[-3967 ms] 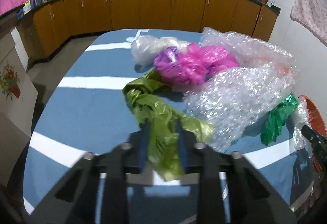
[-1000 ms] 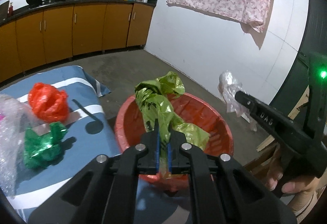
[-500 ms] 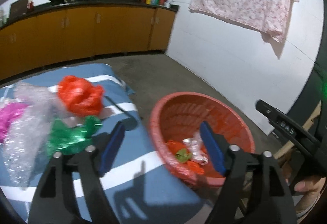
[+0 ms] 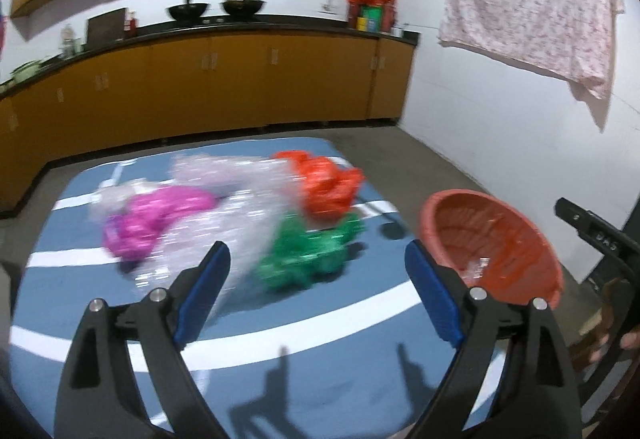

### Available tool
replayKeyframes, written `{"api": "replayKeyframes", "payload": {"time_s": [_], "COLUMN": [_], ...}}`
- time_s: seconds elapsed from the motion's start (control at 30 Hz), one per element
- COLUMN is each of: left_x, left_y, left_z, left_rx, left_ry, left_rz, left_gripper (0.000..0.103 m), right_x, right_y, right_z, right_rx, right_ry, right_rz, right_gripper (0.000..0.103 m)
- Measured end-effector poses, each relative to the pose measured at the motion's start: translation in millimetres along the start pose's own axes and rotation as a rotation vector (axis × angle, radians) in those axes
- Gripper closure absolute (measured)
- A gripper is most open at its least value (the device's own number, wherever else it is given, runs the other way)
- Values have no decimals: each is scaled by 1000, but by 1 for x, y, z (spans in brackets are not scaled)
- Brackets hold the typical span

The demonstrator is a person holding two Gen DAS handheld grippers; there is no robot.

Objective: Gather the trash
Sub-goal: 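Move both open tools back toward the table, then grasp the green bag with the right tool while the left tool grasps bubble wrap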

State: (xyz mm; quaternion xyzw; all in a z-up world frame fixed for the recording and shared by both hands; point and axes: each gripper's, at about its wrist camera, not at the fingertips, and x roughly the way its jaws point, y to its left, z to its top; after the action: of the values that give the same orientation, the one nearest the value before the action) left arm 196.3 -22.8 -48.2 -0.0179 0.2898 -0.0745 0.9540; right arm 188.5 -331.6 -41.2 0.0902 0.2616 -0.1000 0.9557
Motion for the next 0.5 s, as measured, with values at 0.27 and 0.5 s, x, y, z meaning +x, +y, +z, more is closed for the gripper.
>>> {"api": "replayKeyframes", "payload": {"time_s": [0.27,0.5], "left_x": [-21,-30], "left_y": [67,107], "left_z": [-11,-18], "left_rx": [-73,-134], "left_ry": [-9,-8], "left_rz": [141,212], "left_gripper": [16,16], "right_x": [-1,2], "right_y": [59,107], "right_z": [-8,-19], "right_rx": [-107,-197], "right_ry": [31,66], "right_rz": [118,203], "right_gripper": [30,39]}}
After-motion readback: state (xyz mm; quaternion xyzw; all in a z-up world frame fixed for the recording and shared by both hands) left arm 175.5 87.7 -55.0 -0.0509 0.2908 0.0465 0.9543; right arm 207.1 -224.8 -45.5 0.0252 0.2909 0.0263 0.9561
